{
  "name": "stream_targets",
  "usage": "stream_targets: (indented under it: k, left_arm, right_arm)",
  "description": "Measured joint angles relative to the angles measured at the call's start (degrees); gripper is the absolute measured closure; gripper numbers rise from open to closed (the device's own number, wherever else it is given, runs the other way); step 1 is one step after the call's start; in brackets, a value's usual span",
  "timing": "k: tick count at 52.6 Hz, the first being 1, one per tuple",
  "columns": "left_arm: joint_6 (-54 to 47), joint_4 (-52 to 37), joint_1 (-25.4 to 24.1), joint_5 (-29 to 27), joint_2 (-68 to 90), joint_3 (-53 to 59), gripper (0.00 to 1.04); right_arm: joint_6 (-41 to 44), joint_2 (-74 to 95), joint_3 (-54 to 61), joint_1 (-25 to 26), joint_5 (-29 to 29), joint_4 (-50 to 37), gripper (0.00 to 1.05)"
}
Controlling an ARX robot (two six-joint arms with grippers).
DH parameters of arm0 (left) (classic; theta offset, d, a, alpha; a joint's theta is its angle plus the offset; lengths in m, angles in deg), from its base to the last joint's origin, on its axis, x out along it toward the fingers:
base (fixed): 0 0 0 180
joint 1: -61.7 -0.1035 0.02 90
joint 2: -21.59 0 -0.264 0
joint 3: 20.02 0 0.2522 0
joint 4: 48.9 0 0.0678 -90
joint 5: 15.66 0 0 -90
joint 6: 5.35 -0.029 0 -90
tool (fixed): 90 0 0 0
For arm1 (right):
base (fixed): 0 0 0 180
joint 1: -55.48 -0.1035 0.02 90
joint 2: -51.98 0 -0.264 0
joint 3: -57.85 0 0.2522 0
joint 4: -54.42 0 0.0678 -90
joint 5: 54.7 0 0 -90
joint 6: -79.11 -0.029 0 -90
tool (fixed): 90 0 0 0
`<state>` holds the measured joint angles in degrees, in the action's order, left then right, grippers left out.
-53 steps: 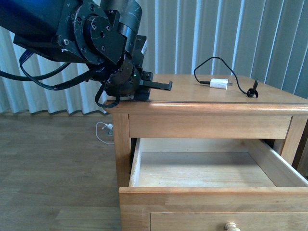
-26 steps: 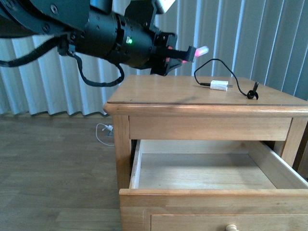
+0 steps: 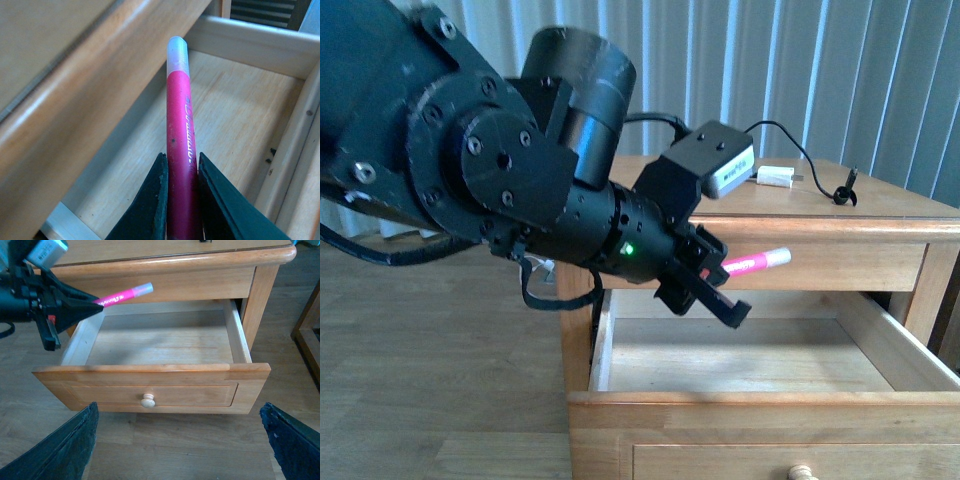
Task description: Place pink marker in drawer with both arms
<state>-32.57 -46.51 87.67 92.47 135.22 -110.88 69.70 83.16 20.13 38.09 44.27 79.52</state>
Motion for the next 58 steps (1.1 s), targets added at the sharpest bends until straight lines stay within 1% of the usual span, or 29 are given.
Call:
stream_targets:
  k: [6,10,12,14,17,18,22,23,26,27,29,32,35,37,39,42,48,54,58]
  left_arm:
    - [0.0,0.0,0.2,-0.4,2.3,0.0,0.9]
    - [0.1,-0.5,0.3,-1.9,3.3,0.0,0.9]
    - [0.3,-0.6,0.3,-2.0,3.5,0.0,0.85]
    - [0.3,-0.9,0.4,-2.1,3.6,0.0,0.78]
    - [0.3,-1.4,0.5,-2.4,3.6,0.0,0.71]
    - [0.5,-1.9,0.5,-2.8,3.6,0.1,0.65]
    - [1.6,-4.3,0.8,-4.2,2.8,1.4,0.51]
    - [2.0,-4.6,0.8,-4.5,2.6,1.6,0.49]
    - [3.7,-7.1,0.8,-6.1,1.1,3.5,0.38]
    - [4.0,-7.5,0.8,-6.3,0.9,3.8,0.37]
    - [5.4,-8.8,0.7,-7.9,-0.2,4.8,0.31]
    - [8.5,-10.9,0.3,-10.8,-3.0,7.1,0.21]
    - [10.9,-12.1,-0.2,-12.9,-5.4,8.8,0.13]
    - [13.5,-13.0,-1.0,-15.2,-8.1,10.7,0.06]
    - [14.6,-13.9,-1.8,-16.3,-10.4,12.4,0.04]
    - [16.6,-14.4,-3.3,-18.8,-14.4,15.4,0.07]
    - [19.7,-15.7,-7.3,-21.4,-24.9,24.0,0.06]
    - [21.5,-15.5,-10.4,-22.1,-34.9,31.5,0.06]
    - [23.5,-13.7,-12.1,-21.0,-41.6,35.6,0.06]
  right_arm:
    - [0.0,0.0,0.0,0.0,0.0,0.0,0.08]
    - [0.0,0.0,0.0,0.0,0.0,0.0,0.08]
    - [0.0,0.0,0.0,0.0,0.0,0.0,0.08]
    - [0.0,0.0,0.0,0.0,0.0,0.0,0.08]
    - [0.0,0.0,0.0,0.0,0.0,0.0,0.08]
    - [0.0,0.0,0.0,0.0,0.0,0.0,0.08]
    - [0.0,0.0,0.0,0.0,0.0,0.0,0.08]
    - [0.0,0.0,0.0,0.0,0.0,0.0,0.08]
    - [0.0,0.0,0.0,0.0,0.0,0.0,0.08]
    - [0.0,0.0,0.0,0.0,0.0,0.0,0.08]
    - [0.0,0.0,0.0,0.0,0.0,0.0,0.08]
    - [0.0,0.0,0.0,0.0,0.0,0.0,0.08]
    - [0.0,0.0,0.0,0.0,0.0,0.0,0.08]
    - [0.0,0.0,0.0,0.0,0.0,0.0,0.08]
    - [0.0,0.0,0.0,0.0,0.0,0.0,0.08]
    - [0.0,0.0,0.0,0.0,0.0,0.0,0.08]
    - [0.0,0.0,0.0,0.0,0.0,0.0,0.08]
    - [0.0,0.0,0.0,0.0,0.0,0.0,0.08]
    - [0.0,0.0,0.0,0.0,0.0,0.0,0.08]
